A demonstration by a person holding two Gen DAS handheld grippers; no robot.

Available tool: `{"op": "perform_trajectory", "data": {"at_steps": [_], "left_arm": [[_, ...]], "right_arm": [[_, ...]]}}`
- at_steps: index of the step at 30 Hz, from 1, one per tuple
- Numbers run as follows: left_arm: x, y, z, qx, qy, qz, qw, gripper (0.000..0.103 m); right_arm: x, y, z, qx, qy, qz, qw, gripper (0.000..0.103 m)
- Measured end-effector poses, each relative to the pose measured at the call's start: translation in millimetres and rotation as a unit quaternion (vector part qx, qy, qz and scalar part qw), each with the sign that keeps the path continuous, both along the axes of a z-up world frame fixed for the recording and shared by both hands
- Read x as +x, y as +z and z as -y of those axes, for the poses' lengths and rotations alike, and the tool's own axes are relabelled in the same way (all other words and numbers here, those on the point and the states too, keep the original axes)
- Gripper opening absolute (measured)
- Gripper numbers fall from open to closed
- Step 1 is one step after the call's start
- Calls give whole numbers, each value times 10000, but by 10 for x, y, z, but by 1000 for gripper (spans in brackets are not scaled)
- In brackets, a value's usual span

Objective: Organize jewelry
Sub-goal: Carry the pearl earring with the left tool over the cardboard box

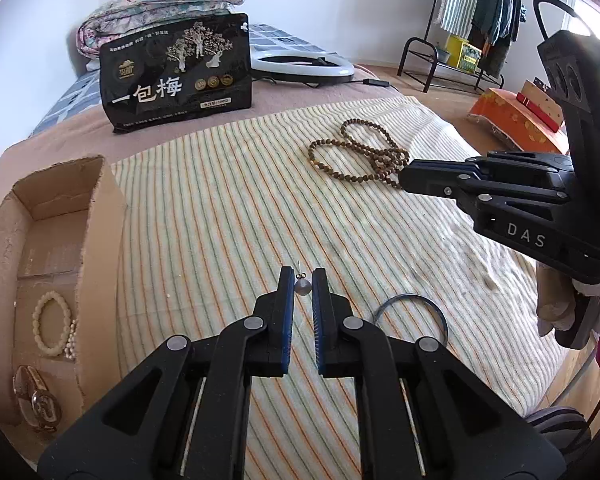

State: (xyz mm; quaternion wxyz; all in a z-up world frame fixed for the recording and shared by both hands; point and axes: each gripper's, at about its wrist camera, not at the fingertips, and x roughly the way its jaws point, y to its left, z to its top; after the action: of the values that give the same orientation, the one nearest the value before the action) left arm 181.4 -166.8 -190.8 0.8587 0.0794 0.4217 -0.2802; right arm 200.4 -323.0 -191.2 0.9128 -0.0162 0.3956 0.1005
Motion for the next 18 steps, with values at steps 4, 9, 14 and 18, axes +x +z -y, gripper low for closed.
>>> {"op": "perform_trajectory", "data": {"at_steps": [4, 9, 14, 18], "left_arm": [[-23, 158, -170, -89, 139, 102, 9998, 7], [-42, 350, -402, -150, 323, 261, 9990, 7], [-61, 516, -662, -146, 503, 432, 9977, 7], [-84, 611, -889, -129, 673, 537, 9962, 7]], "right_arm": [[-64, 170, -70, 6, 49, 129, 9999, 6], [-146, 378, -194, 42, 135, 301, 9994, 6], [-218, 571, -360, 54, 269, 471, 9985, 6], [-250, 704, -522, 88, 408, 582, 9974, 6]]}}
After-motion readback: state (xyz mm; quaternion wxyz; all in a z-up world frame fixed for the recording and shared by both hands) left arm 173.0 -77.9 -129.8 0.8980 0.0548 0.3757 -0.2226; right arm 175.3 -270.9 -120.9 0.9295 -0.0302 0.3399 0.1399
